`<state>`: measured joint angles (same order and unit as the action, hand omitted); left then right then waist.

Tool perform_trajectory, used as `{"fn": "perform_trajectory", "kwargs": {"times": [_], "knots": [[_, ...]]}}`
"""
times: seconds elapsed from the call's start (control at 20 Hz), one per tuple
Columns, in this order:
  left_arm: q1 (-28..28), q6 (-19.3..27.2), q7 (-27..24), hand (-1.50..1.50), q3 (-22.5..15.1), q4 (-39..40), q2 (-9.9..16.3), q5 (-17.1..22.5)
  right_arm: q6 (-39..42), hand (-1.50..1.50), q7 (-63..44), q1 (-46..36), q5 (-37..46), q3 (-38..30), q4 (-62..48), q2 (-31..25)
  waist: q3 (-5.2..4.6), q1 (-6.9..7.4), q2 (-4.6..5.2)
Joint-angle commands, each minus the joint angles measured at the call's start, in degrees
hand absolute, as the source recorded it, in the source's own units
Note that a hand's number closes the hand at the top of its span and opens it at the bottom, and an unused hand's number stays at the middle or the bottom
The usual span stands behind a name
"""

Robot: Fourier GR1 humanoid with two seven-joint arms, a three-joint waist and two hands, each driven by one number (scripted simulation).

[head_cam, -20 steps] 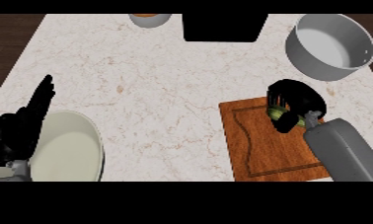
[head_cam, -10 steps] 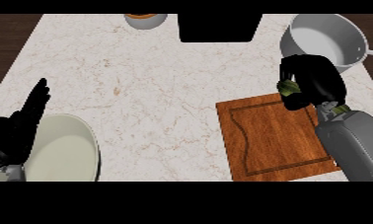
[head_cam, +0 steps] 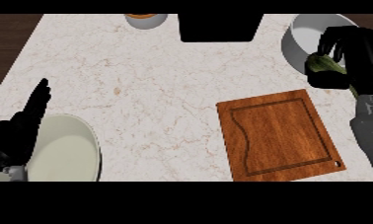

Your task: Pick the squash from the cutting board and place it in the pot

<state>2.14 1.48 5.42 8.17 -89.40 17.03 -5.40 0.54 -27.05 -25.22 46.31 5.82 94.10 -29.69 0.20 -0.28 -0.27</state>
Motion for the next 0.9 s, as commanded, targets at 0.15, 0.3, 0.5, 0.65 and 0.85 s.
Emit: {"fn": "perform_trajectory", "kwargs": {"times": [0.15, 0.3, 0.5, 0.65, 0.85], "knots": [[2.91, -0.2, 2.79, 0.0, -1.34, -3.71, -1.98, -1.28, -2.34, 1.5, 5.73, -2.93, -3.95, -9.33, -5.47, -0.05, -0.19, 0.72, 0.26], [-1.84, -1.84, 7.69, 0.0, -0.93, -3.28, -0.82, -0.2, -6.94, 1.5, 14.57, -3.5, -5.37, -12.55, -13.99, -0.68, -0.17, 0.69, 0.37], [1.16, -2.06, -1.24, 0.0, 1.08, 1.64, -0.91, -0.57, -3.47, 1.5, 19.78, -11.65, -9.24, -16.88, -24.42, -4.38, -0.2, 0.96, 0.42], [-2.96, 0.64, 1.89, 0.0, -1.3, 2.25, -2.78, -3.4, -7.02, 1.5, 27.62, -16.33, -8.69, -19.33, -37.75, -6.67, -0.15, 1.43, 0.73], [-3.01, -2.35, 1.95, 0.0, -0.01, 1.96, -0.81, -1.19, -8.39, 1.5, 33.29, -23.16, -6.32, -19.84, -51.94, -9.44, -0.13, 2.37, 1.01]]}}
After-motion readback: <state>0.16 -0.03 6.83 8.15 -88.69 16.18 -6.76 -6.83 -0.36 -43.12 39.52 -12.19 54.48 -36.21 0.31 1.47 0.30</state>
